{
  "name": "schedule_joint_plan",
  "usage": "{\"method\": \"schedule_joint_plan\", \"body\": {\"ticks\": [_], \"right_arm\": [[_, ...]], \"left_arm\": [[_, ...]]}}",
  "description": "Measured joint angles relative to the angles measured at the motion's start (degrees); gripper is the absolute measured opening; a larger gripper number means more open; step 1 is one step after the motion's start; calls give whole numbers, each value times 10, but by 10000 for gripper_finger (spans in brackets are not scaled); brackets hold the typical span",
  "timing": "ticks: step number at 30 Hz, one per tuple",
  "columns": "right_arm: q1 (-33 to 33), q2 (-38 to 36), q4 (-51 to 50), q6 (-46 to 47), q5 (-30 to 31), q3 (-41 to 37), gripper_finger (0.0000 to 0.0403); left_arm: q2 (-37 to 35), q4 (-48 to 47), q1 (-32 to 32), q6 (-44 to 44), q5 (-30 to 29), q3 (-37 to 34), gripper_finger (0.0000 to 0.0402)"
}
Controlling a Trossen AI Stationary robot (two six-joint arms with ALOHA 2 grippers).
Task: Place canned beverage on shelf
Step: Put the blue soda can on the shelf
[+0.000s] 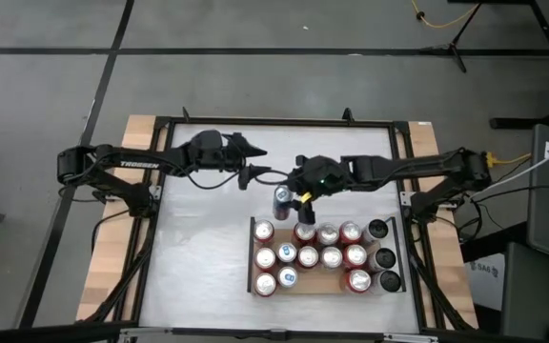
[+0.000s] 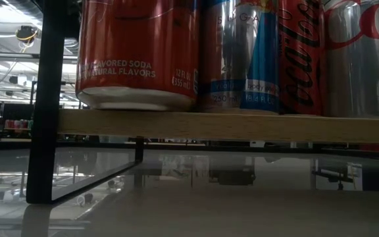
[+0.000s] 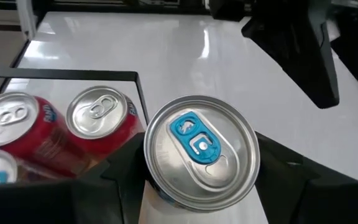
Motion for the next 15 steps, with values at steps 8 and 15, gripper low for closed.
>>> {"method": "schedule_joint_plan", "body": {"ticks": [8,15], "right_arm": [[20,35,5,60,26,0,229],[36,40,5,73,36,0,229]], "left_arm": [[0,-44,-9,-2,0,0,295],[10,-53,-26,-2,1,0,295]]}}
